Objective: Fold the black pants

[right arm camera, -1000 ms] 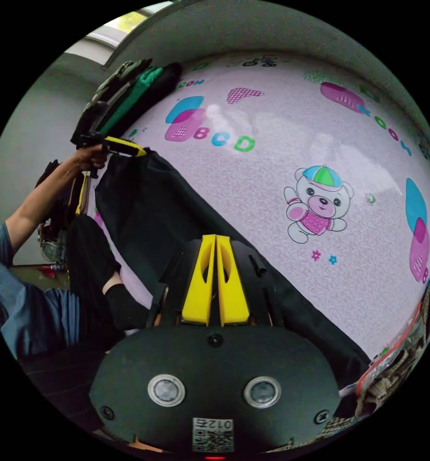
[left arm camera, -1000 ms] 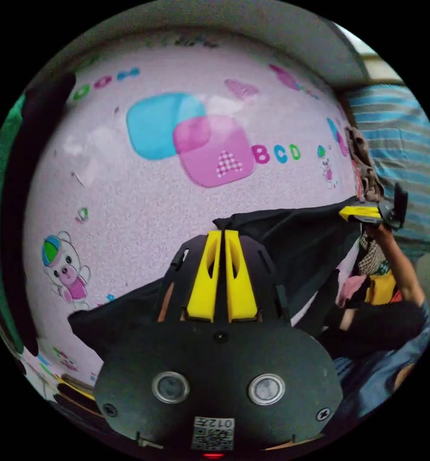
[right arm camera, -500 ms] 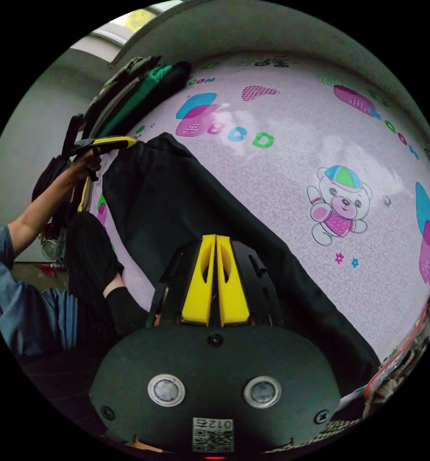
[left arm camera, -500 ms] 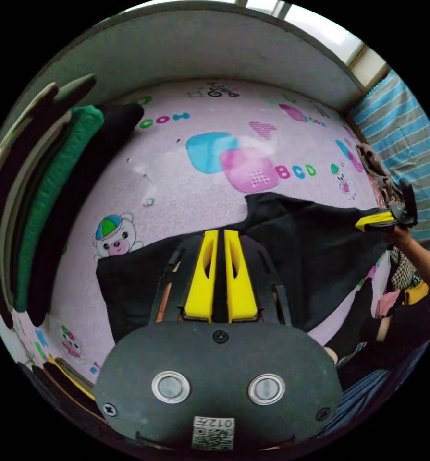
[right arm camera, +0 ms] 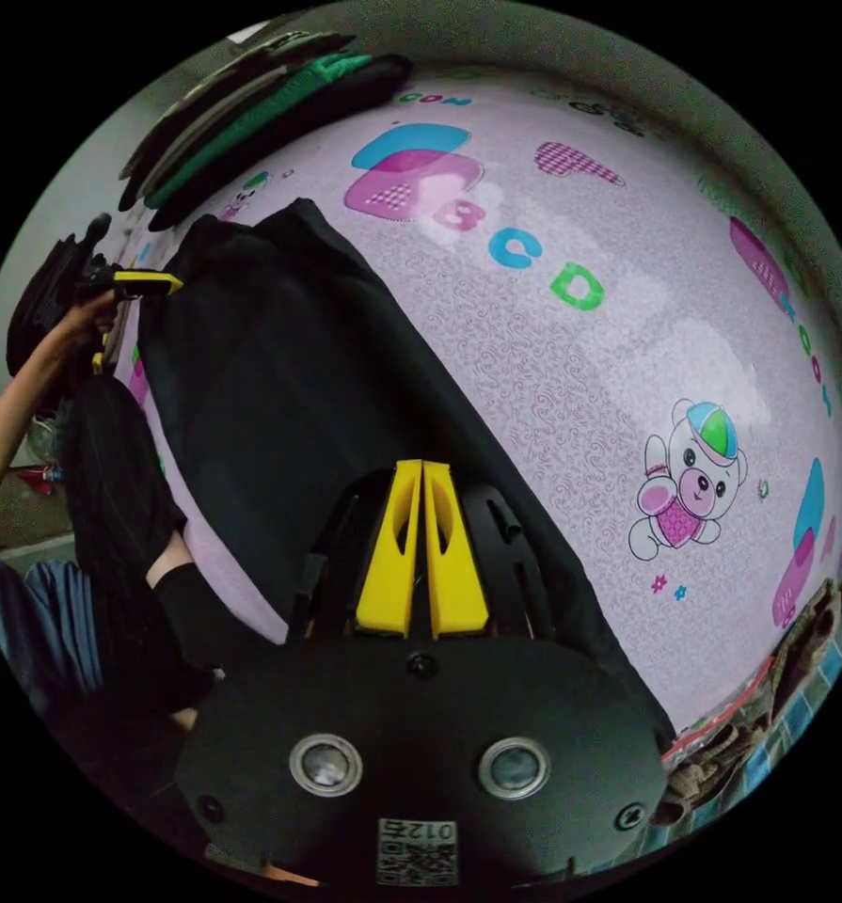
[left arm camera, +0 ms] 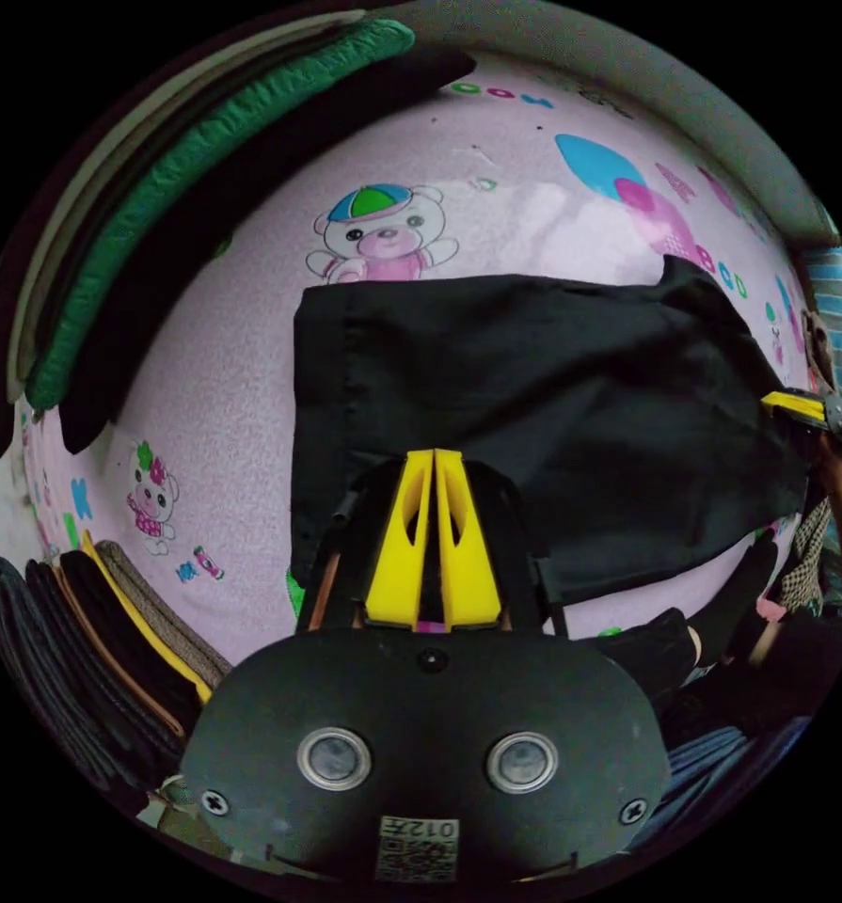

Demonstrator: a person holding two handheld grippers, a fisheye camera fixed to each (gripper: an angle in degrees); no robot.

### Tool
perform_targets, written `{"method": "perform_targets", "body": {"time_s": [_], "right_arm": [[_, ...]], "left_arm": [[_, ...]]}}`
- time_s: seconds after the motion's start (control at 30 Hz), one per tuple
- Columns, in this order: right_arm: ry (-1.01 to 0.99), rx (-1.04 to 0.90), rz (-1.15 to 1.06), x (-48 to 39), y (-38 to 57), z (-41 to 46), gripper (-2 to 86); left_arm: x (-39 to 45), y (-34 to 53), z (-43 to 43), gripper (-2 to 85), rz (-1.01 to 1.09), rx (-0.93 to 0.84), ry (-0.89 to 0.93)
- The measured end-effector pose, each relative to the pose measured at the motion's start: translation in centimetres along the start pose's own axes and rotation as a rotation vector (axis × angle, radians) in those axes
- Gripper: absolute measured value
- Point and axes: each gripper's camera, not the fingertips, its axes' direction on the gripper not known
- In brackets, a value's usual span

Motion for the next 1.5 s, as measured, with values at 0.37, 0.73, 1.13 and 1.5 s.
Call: {"method": "perform_targets", "body": {"time_s": [0.37,0.73,1.13,1.5], "right_arm": [[-0.115,0.028,-0.056,-1.0,-8.6,-4.2,1.0],[-0.584,-0.129,0.177,1.4,-25.2,0.9,6.4],[-0.598,-0.199,0.138,1.9,-27.6,5.1,-0.6],[-0.400,0.046,0.056,1.2,-25.1,3.0,-0.7]], "left_arm": [[2.0,0.6,-2.0,0.3,0.057,0.113,0.014],[4.4,-2.2,-0.5,0.2,0.039,0.088,0.016],[5.2,-1.6,0.0,0.0,-0.008,0.057,0.065],[6.6,-2.2,-1.9,0.1,-0.012,0.013,-0.097]]}}
